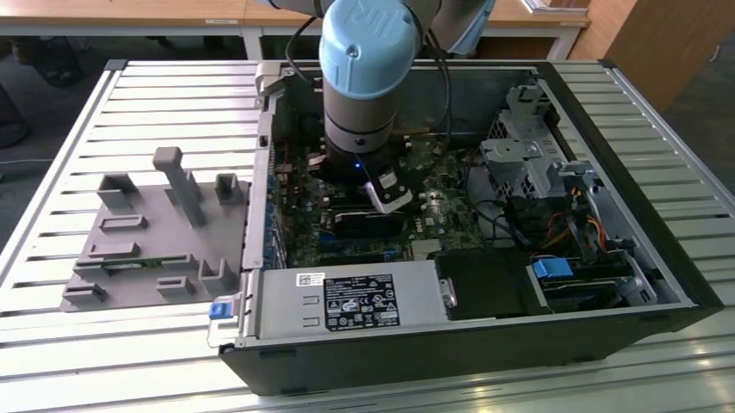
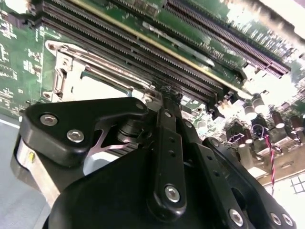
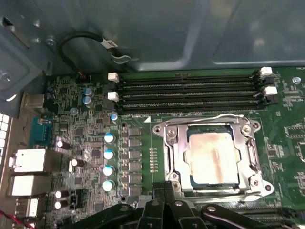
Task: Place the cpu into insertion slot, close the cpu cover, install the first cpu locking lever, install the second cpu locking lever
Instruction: 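Install the second cpu locking lever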
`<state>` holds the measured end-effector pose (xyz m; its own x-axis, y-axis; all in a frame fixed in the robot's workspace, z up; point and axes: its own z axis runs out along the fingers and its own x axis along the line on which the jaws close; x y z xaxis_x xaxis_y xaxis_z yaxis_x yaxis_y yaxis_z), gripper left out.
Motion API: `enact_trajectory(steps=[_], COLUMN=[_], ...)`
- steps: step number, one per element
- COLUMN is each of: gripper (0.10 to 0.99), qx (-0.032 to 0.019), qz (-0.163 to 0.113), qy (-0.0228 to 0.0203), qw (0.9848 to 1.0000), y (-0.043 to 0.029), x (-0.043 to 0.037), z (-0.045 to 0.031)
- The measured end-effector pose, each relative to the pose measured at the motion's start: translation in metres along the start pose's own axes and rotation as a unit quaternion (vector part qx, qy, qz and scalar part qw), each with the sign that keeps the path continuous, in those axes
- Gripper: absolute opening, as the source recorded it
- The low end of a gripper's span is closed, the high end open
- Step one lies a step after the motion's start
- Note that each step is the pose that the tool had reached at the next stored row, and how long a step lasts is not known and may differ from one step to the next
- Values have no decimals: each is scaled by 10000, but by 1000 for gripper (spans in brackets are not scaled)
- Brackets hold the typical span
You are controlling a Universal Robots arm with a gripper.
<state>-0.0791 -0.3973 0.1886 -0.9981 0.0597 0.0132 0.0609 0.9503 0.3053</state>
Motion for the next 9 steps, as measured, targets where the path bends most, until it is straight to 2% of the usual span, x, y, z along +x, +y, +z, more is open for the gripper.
enact_trajectory(steps=[9], gripper=[106], qx=[-4], qz=[-1], qy=[-2], qw=[10000], y=[-3], x=[10], z=[3])
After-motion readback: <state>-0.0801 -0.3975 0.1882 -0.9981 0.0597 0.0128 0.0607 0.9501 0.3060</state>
